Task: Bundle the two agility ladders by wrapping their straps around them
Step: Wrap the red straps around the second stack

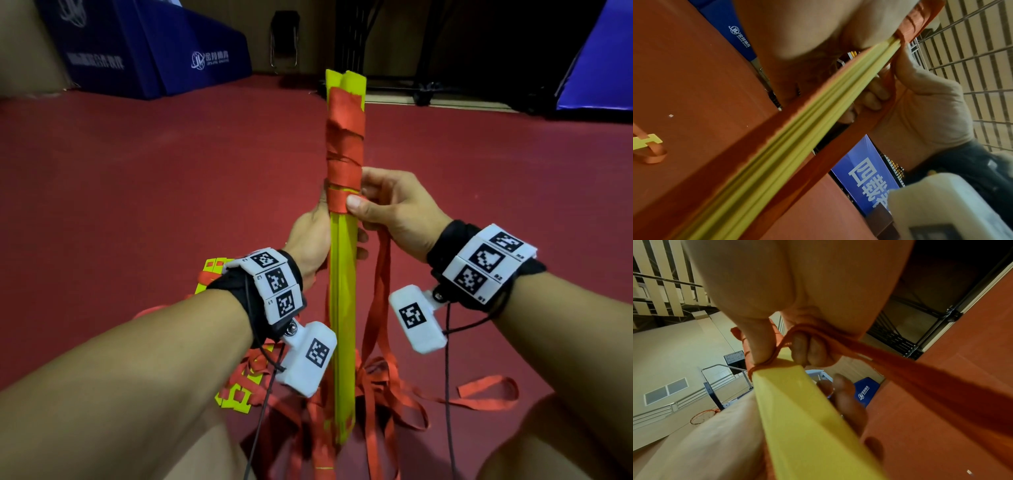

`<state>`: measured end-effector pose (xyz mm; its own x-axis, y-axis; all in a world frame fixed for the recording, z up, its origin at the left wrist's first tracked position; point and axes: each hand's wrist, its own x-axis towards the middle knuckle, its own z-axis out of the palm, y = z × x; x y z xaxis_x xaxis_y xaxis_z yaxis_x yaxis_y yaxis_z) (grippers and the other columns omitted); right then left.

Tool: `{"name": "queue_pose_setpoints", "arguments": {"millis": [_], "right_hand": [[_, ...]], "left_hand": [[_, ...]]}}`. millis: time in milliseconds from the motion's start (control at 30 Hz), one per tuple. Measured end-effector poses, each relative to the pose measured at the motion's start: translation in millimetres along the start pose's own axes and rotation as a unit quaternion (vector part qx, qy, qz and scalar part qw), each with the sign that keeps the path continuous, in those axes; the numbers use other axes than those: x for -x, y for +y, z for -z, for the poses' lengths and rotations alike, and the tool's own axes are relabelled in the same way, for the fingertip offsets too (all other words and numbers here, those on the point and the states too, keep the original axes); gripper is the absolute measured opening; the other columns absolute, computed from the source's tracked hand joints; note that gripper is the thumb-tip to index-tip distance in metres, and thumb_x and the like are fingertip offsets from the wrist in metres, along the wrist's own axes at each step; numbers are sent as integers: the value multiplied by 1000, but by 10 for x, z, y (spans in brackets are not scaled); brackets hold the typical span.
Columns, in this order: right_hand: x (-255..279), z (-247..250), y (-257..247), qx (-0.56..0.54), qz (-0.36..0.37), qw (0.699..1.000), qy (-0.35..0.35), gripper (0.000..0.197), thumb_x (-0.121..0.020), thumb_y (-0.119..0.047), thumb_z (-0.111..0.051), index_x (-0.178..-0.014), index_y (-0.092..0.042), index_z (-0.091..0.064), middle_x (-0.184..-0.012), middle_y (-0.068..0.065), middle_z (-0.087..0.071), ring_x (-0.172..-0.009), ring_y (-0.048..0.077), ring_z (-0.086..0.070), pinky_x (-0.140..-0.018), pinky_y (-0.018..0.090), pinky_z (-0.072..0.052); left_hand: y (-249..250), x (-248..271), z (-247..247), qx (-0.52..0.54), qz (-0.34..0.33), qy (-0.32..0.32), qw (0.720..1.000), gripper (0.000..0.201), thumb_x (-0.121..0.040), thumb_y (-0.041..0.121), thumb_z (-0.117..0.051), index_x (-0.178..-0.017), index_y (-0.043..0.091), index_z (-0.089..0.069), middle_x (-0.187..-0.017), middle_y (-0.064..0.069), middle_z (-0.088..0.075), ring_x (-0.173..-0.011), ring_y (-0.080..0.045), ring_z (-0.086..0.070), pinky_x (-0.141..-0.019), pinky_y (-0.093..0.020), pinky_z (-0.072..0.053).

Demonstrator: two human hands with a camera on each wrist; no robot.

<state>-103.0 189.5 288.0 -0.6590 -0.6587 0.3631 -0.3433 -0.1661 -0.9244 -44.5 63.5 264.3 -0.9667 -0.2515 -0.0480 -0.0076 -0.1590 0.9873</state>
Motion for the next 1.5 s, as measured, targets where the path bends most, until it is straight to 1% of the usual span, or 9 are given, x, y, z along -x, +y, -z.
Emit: {"name": "queue_pose_setpoints", "arguments": {"millis": [100,200,400,600,867,1033,1200,1367,1500], "right_hand": [[-23,21,-37,23,1,1000,22,21,-92,0,-63,-113,3,-61,-77,-9,-70,-56,-2,-53,-54,12,-40],[-35,26,-34,43,-1,998,38,19,-91,-5,-66,-109,-4,-65,-75,-11,-70,-56,-2,-50,-53,13,-38],[-67,26,-24,82,-21,988,132,10,-96,1,-60,-90,-6,-64,-52,-19,-60,-46,-6,-52,-49,7,-38],[-101,30,44,124,-38,976,177,14,-93,-8,-68,-80,-14,-67,-51,-18,-61,-47,-7,-51,-49,9,-38],[-98,138,15,143,-57,978,139,20,-96,-10,-65,-78,-18,-70,-60,-11,-59,-54,3,-48,-53,17,-38],[-87,271,-12,110,-65,985,114,28,-91,2,-62,-78,-19,-75,-68,-6,-65,-63,11,-49,-57,22,-38],[-59,287,-43,231,-67,967,83,14,-98,-6,-59,-102,-11,-71,-55,-24,-61,-52,-7,-52,-58,9,-36],[-45,343,-24,334,-61,938,74,33,-101,-25,-58,-69,-26,-68,-43,-15,-43,-44,3,-34,-50,21,-27],[-48,348,3,335,-28,940,62,37,-103,-26,-53,-70,-20,-67,-52,-13,-56,-51,8,-38,-55,29,-33]], "left_hand": [[-13,-50,21,-81,-36,55,995,47,-106,48,-42,-88,13,-68,-80,-5,-69,-76,-22,-65,-74,-35,-52],[-15,-62,13,-100,-67,77,990,52,-107,43,-42,-91,1,-67,-77,-7,-62,-71,-20,-58,-69,-32,-46],[-41,-73,22,-173,-103,78,976,81,-81,84,-33,-73,9,-64,-63,-2,-63,-66,-26,-60,-69,-38,-47],[-143,-92,41,-206,-159,42,965,36,-77,47,-65,-85,13,-72,-78,-11,-73,-81,-38,-68,-75,-55,-56],[-67,-85,32,-155,-147,51,976,20,-82,38,-69,-88,20,-74,-90,-18,-75,-91,-43,-70,-81,-60,-57],[-38,-78,28,-153,-155,40,975,12,-96,17,-67,-92,28,-68,-89,-12,-76,-82,-29,-73,-81,-55,-59],[-55,-65,8,-157,-160,43,974,20,-81,34,-60,-99,35,-68,-91,-11,-74,-83,-32,-71,-79,-55,-58],[-65,-94,42,-163,-161,41,973,27,-81,37,-59,-106,34,-68,-94,-13,-74,-89,-38,-69,-82,-58,-57],[-62,-99,39,-165,-170,38,971,25,-82,36,-58,-104,34,-68,-94,-17,-74,-90,-42,-68,-81,-59,-56]]}}
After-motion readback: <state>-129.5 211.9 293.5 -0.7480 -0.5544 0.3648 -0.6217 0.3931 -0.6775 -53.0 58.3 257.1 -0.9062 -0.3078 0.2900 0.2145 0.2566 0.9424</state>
